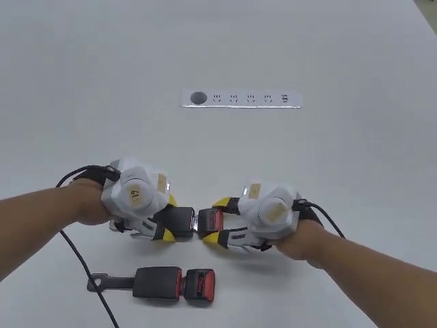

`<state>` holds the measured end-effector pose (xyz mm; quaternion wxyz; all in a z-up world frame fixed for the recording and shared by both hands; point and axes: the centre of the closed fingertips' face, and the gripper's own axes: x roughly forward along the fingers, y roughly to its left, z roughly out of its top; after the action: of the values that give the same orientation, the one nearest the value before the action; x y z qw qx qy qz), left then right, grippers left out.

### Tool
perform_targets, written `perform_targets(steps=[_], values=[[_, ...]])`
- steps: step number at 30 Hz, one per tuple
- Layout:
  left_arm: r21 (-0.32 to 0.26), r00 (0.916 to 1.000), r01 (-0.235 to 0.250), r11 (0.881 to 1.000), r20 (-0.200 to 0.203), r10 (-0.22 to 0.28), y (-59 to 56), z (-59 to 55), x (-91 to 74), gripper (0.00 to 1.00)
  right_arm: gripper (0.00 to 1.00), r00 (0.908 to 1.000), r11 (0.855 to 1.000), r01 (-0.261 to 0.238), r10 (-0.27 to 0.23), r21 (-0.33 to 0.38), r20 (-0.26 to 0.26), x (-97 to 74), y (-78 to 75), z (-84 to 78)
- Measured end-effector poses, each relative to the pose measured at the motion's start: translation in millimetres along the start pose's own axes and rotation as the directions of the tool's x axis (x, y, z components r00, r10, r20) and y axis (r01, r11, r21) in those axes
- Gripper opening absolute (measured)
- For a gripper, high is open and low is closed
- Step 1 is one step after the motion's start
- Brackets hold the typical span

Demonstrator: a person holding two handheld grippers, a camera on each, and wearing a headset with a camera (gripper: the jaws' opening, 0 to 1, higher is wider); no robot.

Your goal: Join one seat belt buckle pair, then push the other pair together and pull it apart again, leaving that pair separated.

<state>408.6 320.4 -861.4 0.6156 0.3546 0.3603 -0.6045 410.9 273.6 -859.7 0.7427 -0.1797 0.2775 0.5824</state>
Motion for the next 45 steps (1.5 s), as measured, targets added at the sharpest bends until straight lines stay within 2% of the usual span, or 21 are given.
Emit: perform_targets(steps=[7,8,10,14,22,45], values=[[-0.006,1.0,-0.006,1.0,-0.006,0.005,-0.2,-0.1,-0.4,0.35,0.37,0.9999,1.0,0.004,-0.004,0.003,-0.016,-10.3,-3.3,-8.1],[-0.006,1.0,-0.005,1.0,-0.007,0.005,-0.3,0.1,-0.3,0.35,0.37,0.9999,1.0,0.003,-0.002,0.012,-0.014,-13.5,-4.2,-10.5],[-0.001,0.9999,-0.004,1.0,-0.011,0.004,-0.2,0.1,-0.3,0.35,0.37,0.9999,0.997,-0.008,0.007,0.081,0.011,-15.2,-1.1,-9.4],[-0.011,0.9999,-0.006,1.0,-0.009,0.006,-0.3,-0.1,-0.2,0.35,0.37,0.9999,1.0,0.003,-0.003,0.02,-0.012,-18.1,-0.7,-13.2],[-0.015,1.0,-0.005,1.0,-0.008,0.005,0.3,0.9,-0.2,0.35,0.37,0.9986,1.0,0.012,-0.012,0.001,-0.051,-40.8,-7.5,-30.2],[-0.027,0.9998,-0.01,1.0,-0.02,0.01,0.5,1.6,-0.1,0.35,0.37,0.9954,0.999,0.039,-0.037,0.015,-0.089,-98.3,-24.2,-77.4]])
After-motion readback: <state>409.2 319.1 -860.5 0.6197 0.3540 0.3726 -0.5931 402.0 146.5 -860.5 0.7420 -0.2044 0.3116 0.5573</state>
